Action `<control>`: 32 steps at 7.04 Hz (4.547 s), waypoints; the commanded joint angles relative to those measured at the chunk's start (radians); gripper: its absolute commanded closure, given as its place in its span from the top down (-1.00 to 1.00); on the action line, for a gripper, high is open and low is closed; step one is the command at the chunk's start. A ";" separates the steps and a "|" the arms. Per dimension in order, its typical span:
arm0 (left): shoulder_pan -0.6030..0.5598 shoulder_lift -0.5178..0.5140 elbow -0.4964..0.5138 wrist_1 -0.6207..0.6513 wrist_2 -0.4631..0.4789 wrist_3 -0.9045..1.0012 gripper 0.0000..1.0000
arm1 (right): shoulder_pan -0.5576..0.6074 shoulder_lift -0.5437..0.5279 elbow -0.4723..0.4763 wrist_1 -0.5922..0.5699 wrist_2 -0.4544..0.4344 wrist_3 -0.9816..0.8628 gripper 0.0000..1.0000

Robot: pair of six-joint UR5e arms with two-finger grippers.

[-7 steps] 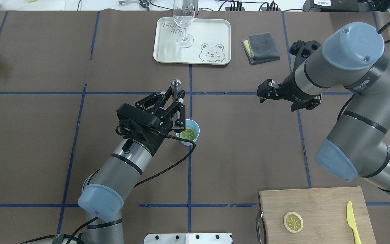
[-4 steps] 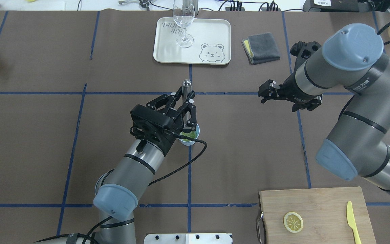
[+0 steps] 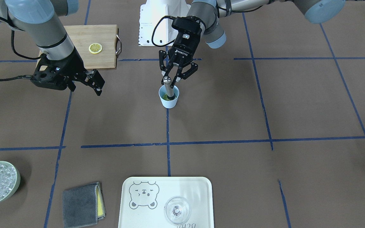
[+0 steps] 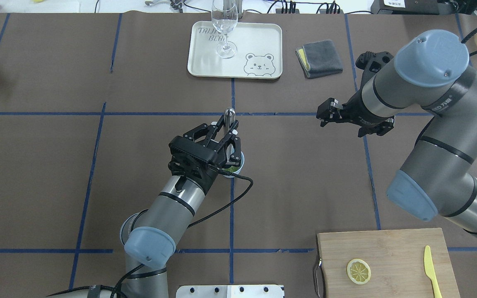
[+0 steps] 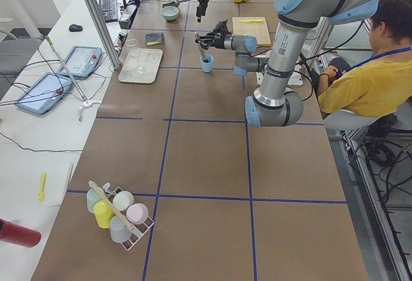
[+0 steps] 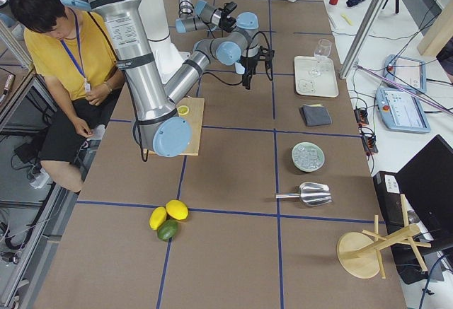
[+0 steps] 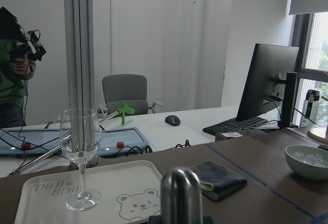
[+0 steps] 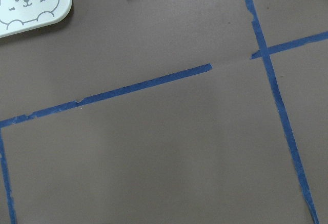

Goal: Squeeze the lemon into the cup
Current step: 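Press the muddler down into the cup onto the lemon slice, then lift the muddler out of the cup and carry it back toward its spot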

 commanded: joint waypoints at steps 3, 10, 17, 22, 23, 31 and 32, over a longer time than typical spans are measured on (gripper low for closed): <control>0.020 0.004 0.023 -0.013 0.010 -0.001 -1.00 | 0.001 0.002 0.000 0.000 0.001 -0.001 1.00; -0.081 0.015 -0.254 -0.028 -0.043 0.137 -1.00 | 0.001 0.001 0.002 0.000 0.001 0.000 1.00; -0.582 0.439 -0.282 0.143 -0.858 -0.176 -1.00 | 0.001 -0.048 0.005 0.002 -0.005 0.002 1.00; -0.811 0.631 -0.297 0.517 -1.358 -0.181 -1.00 | 0.000 -0.061 0.006 0.002 -0.011 0.002 1.00; -0.836 0.665 -0.295 0.544 -1.428 -0.194 -1.00 | 0.001 -0.061 0.008 0.002 -0.013 0.002 1.00; -0.792 0.483 -0.086 0.839 -1.439 -0.179 -1.00 | -0.003 -0.070 0.017 0.002 -0.016 0.002 1.00; -0.719 0.480 -0.081 0.839 -1.438 -0.179 -1.00 | -0.003 -0.070 0.017 0.002 -0.016 0.003 1.00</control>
